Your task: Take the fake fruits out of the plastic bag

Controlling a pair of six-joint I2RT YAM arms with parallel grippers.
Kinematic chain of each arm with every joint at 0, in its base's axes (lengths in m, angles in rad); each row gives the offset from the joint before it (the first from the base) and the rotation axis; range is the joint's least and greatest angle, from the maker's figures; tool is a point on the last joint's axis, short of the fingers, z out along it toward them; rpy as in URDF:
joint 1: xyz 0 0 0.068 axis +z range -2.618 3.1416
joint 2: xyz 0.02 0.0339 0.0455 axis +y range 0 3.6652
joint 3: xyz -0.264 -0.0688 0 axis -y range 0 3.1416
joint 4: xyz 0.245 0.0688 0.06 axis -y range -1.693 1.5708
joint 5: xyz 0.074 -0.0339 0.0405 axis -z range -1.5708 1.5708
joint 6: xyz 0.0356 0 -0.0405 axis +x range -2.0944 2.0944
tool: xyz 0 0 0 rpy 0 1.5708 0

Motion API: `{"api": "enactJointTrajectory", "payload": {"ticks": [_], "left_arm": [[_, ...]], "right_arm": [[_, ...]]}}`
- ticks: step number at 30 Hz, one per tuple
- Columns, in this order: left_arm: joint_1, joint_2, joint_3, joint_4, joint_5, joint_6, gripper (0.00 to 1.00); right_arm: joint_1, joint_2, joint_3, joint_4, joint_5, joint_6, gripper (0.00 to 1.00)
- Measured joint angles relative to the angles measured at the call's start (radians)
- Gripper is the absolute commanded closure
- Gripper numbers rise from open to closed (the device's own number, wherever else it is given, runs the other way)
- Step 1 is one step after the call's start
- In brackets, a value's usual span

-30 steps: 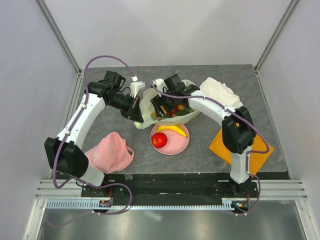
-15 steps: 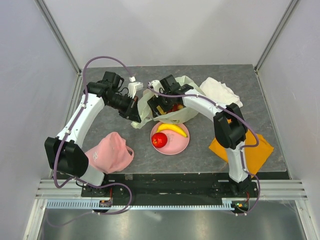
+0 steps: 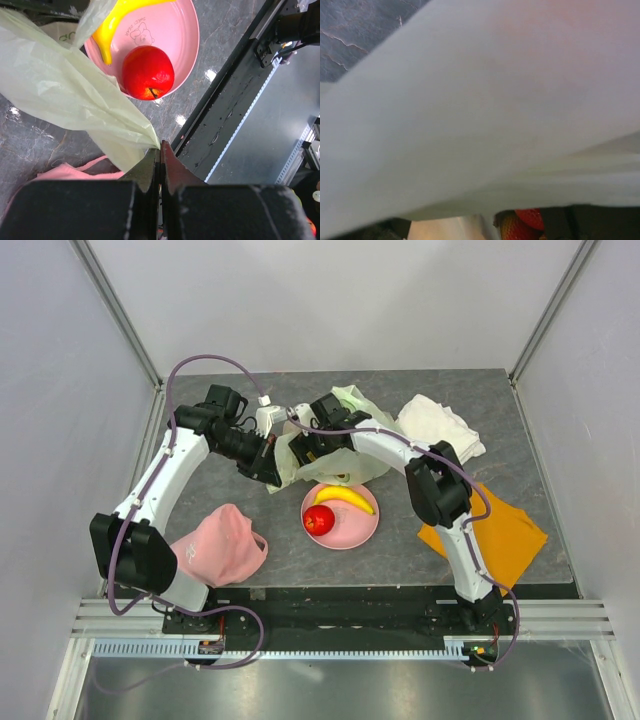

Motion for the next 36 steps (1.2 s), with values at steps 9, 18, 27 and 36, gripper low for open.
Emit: {"api": "enactJointTrajectory", "payload": {"ticks": [9, 18, 27, 36], "left_arm": [[0.0, 0.0, 0.0, 0.0, 0.003, -0.001, 0.98], [0.0, 0.01, 0.025, 0.023, 0.01, -0.004, 0.98], [0.002, 0.012, 0.061, 0.049, 0.029, -0.019, 0.98], [0.003, 0.048, 0.061, 0.079, 0.042, -0.034, 0.98]], "right_arm": [[-0.001, -0.08, -0.091, 0.025, -0.01, -0.011, 0.36], [-0.003, -0.449, -0.32, 0.069, 0.02, -0.126, 0.34], [-0.002, -0.512, -0.451, 0.091, 0.166, -0.207, 0.35], [-0.015, -0.51, -0.543, 0.127, 0.364, -0.232, 0.18]]}}
